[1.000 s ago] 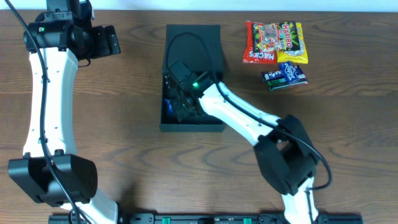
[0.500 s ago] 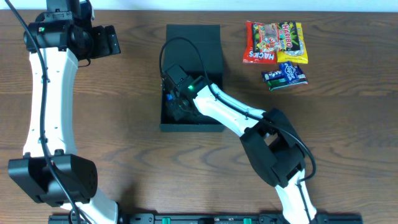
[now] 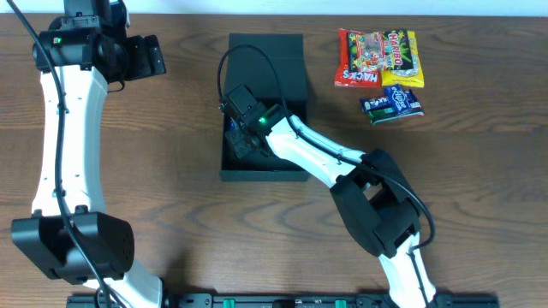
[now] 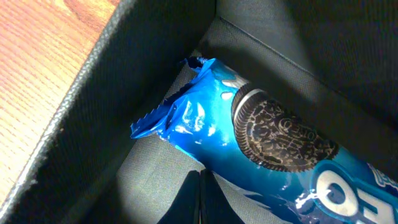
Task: Pack container
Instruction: 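Lower the Oreo roll into the box and adjust it flat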
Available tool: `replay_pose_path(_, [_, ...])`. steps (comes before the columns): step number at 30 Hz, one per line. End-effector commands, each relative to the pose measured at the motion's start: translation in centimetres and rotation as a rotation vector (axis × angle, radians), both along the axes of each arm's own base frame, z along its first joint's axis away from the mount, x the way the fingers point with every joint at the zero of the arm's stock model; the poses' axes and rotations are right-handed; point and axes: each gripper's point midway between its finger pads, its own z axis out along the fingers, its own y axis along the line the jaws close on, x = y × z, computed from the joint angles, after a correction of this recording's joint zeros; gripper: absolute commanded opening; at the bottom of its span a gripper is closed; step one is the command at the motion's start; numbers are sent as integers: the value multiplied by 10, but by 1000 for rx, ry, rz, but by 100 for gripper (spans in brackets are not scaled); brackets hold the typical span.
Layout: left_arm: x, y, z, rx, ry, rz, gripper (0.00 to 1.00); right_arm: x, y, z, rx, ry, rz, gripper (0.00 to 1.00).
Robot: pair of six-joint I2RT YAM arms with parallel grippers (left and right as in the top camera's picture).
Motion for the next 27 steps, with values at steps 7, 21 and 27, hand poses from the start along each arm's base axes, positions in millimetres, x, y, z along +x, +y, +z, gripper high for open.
replay_pose_path(7, [-1,1,-1,-6,10,8,95,-3,-12,13,-24,7,-27,2])
replay_pose_path(21, [-1,1,-1,-4,10,9,95,-1,-63,8,-140,49,-111,2])
replay_pose_path(27, [-2,1,-2,-5,14,9,95,4,-74,-3,-135,47,-137,2])
